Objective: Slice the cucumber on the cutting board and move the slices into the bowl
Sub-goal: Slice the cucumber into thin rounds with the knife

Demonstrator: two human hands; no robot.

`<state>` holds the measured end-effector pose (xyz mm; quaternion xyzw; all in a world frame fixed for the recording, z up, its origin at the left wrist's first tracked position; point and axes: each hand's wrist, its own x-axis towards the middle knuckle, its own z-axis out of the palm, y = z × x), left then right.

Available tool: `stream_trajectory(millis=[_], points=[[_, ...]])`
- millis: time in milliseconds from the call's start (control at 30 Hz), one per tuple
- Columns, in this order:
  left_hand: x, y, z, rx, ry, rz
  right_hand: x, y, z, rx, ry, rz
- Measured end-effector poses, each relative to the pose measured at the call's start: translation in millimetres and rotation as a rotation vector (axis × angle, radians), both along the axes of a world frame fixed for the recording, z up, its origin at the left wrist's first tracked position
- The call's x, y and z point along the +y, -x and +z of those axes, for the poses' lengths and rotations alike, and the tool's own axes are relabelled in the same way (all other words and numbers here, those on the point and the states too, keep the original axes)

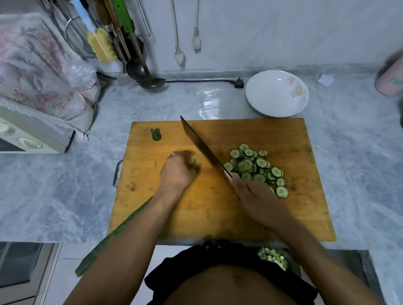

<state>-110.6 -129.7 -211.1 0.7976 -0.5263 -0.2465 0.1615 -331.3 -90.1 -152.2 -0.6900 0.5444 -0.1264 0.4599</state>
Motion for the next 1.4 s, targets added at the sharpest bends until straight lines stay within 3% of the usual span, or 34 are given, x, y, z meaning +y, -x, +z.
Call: stream_trajectory(millis=[67,167,333,533,700,833,1000,1067,1300,1400], points=[[-16.7,9.3,-0.8,-0.024,-0.08,-0.009,-7.5,-0.8,0.4,-0.01,-0.008,-0.018],[-26.9,6.4,-3.0,0.08,-0.028,0.053,-16.3,-0.2,-2.1,-0.028,-0.029,-0.043],[-25.9,-40.9,-6.7,0.271,0.201,0.412,-24.7,-1.5,-4.2,-0.031,-0.008,-0.038],[-46.7,-80.9,-2.0,0.248,0.28,0.671,-35.1,-14.1,1.5,-0.007,-0.029,0.016],[-36.0,-93.6,-23.5,0.207,0.219,0.594,-36.0,-20.4,-0.8,-0.033,-0.019,0.045],[-12.6,-92.7,-21.2,0.153,0.299,0.495,-29.4,-15.8,-5.8,-0.024,-0.014,0.038],[48.8,-43.8,-10.2,0.195,0.281,-0.038,-17.3,-9.5,-9.9,0.025,-0.015,0.058],[63.2,-32.5,-17.7,0.153,0.267,-0.139,-11.7,-9.2,-14.6,0.045,0.003,0.077],[80.5,-16.1,-31.7,0.094,0.334,-0.127,6.4,-9.3,-22.7,0.118,-0.051,0.122],[97.1,-3.7,-36.7,0.077,0.324,-0.146,10.7,-3.5,-21.5,0.063,-0.228,0.095]])
